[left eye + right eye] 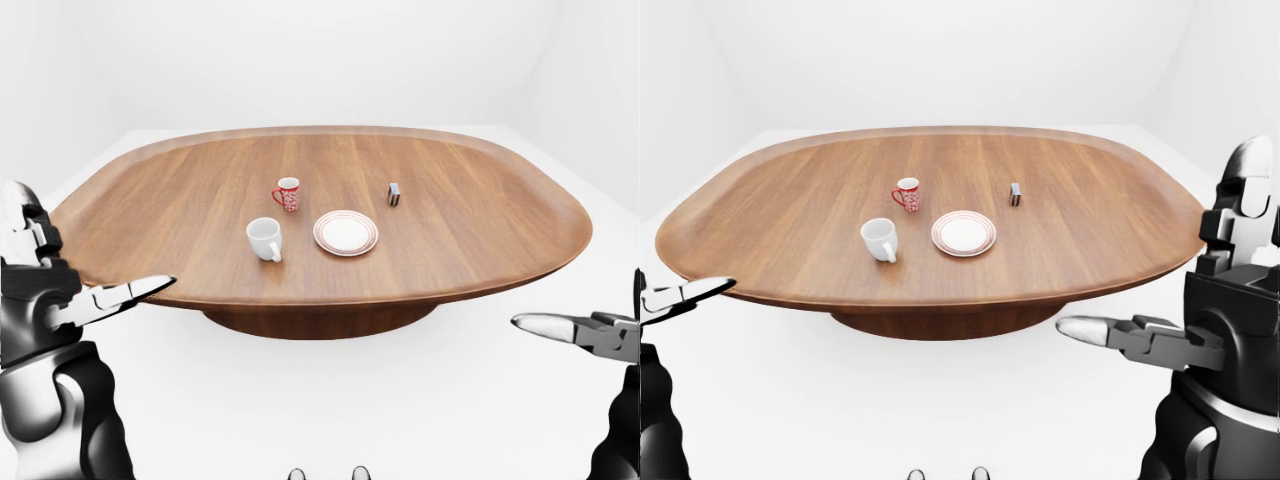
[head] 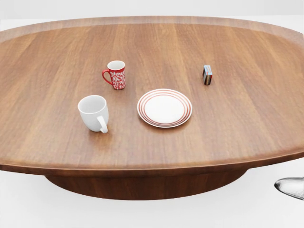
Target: Put the white mug on the plate.
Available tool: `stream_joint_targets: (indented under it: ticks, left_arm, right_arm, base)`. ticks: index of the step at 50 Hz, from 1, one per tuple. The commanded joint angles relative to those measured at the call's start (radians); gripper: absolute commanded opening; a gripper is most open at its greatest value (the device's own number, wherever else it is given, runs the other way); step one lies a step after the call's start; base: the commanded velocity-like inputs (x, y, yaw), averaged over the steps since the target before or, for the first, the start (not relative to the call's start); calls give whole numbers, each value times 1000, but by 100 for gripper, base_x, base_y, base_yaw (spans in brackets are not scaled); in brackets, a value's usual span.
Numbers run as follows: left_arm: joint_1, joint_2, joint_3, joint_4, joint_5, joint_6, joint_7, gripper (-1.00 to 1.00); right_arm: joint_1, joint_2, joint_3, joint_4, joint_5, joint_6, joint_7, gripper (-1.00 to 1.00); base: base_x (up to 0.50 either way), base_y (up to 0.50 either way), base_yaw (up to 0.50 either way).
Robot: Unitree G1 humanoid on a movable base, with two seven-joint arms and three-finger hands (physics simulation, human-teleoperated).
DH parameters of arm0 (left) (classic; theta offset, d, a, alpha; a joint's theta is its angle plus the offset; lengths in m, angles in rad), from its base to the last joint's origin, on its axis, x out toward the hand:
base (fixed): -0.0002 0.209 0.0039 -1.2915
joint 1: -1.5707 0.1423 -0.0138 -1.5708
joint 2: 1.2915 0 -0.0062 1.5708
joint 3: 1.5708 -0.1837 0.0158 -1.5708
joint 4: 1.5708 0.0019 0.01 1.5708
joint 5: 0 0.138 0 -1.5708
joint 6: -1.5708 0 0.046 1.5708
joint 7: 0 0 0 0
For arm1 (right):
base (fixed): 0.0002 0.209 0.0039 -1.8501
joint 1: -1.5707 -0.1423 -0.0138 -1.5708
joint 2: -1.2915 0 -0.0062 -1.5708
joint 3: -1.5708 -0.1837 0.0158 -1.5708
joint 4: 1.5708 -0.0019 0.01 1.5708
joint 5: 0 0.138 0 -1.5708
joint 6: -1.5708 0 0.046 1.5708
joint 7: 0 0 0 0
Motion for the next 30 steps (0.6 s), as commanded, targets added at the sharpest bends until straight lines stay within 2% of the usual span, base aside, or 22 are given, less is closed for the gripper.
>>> stream_joint_targets:
  ticks: [1, 30]
  left_arm:
    - [-7, 34, 75, -74, -76, 0, 40, 100]
    - [-3, 33, 77, -72, -77, 0, 40, 100]
  right_arm:
    - [8, 7, -65, -93, 14, 0, 30, 100]
    - [19, 17, -50, -73, 3, 0, 47, 100]
  base:
    - [0, 31, 0]
    - [0, 32, 0]
